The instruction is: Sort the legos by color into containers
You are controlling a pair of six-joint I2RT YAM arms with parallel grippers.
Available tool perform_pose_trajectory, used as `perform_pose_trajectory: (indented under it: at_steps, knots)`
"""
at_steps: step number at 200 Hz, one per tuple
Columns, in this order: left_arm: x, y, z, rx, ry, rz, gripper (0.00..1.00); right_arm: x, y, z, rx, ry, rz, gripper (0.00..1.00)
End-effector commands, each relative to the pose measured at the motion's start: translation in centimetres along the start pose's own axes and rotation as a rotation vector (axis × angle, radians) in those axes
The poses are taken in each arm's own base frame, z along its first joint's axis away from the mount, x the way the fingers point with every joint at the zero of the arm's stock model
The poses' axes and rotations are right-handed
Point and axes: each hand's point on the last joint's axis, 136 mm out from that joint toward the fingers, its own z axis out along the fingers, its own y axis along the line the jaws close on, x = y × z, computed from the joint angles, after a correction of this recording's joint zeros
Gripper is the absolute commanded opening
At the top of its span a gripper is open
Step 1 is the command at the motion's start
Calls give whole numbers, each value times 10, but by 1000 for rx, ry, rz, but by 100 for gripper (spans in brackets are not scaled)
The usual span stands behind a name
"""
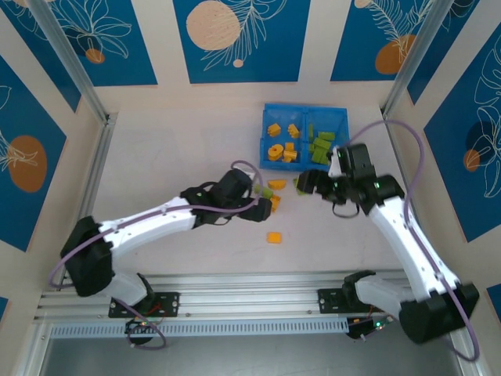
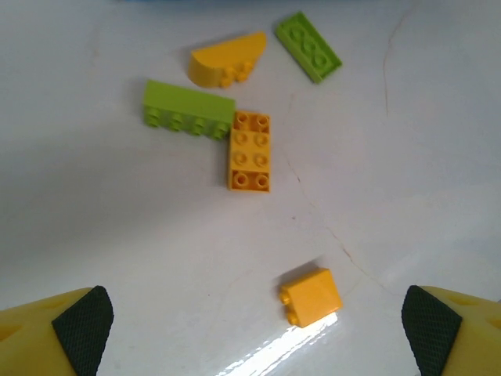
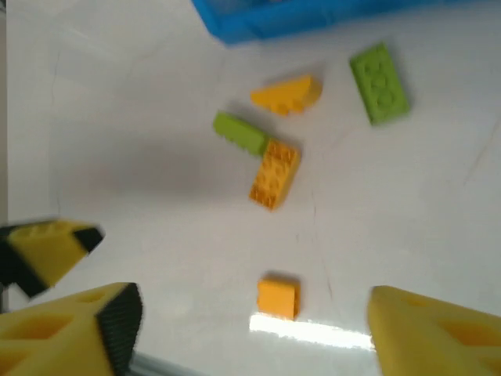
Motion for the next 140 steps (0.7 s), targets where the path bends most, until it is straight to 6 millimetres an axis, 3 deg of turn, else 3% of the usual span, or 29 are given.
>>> perform_pose_trajectory:
  at_steps: [1, 17, 35, 65, 116, 140]
  knots:
    - [6, -10, 22, -64, 63, -36, 94, 36, -22, -11, 43, 27, 146, 90]
    - [12, -16, 49, -65, 93, -25, 90, 49, -32, -21, 64, 1, 168, 100]
    - [13, -18, 71, -79, 99, -18, 85, 62, -37, -29, 73, 6, 191, 100]
    - [12, -3, 100, -191, 107, 42, 79, 75, -35, -32, 38, 21, 189, 100]
    - [14, 6, 144, -236, 173, 103, 70, 72, -31, -31, 30, 16, 174, 100]
    - [18, 12, 155, -244, 190, 99, 60, 68, -28, -33, 26, 10, 171, 100]
